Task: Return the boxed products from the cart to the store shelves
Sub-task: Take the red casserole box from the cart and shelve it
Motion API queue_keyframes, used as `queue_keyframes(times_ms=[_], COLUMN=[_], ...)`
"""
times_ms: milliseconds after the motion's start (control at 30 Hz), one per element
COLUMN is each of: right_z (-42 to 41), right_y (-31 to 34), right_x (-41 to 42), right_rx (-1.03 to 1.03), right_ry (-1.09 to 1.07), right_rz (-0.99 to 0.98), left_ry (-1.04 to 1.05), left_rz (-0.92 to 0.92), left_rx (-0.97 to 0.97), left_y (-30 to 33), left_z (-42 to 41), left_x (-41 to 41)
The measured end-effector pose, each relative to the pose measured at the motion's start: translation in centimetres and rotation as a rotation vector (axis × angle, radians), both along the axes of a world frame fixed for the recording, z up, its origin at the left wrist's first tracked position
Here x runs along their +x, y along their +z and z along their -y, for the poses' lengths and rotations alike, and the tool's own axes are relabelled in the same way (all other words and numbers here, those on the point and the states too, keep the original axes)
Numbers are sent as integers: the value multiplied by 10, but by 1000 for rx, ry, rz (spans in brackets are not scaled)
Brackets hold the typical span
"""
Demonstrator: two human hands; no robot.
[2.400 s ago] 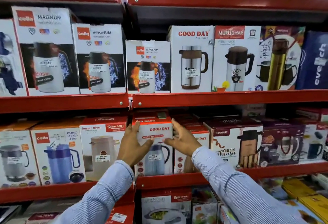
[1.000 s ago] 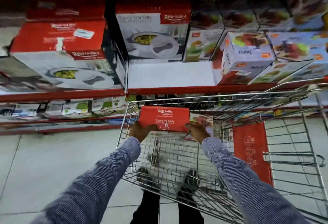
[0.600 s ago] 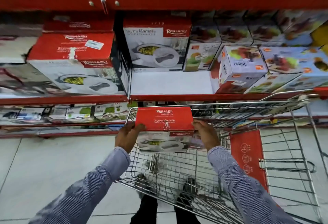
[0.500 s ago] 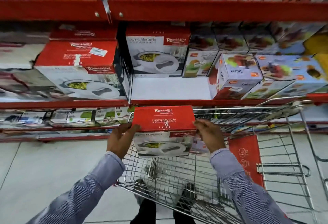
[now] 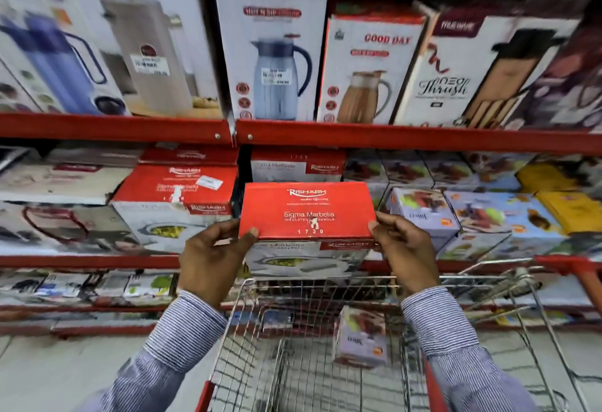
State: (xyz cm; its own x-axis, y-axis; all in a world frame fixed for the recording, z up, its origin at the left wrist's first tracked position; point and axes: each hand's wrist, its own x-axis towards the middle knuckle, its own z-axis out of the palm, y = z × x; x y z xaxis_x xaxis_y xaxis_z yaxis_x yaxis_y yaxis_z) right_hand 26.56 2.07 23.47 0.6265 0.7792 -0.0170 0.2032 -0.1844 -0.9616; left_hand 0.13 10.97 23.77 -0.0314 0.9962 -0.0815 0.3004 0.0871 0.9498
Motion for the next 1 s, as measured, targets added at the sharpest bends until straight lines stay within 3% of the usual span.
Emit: queue_keyframes(times_ms=[667, 900, 1000], right_z=[-68, -88, -89], right_y=[-36, -30, -29], right_x=[7, 14, 20], right_rx=[-22, -135, -186], right_ry=[27, 137, 257], right_rz=[-30, 125, 98], left_ry=[23, -32, -73], left_rz=[-9, -173, -239], left_rx=[-45, 33, 51], left_y=[-15, -12, -12], left_z=[-34, -35, -32], left_x=[33, 49, 53])
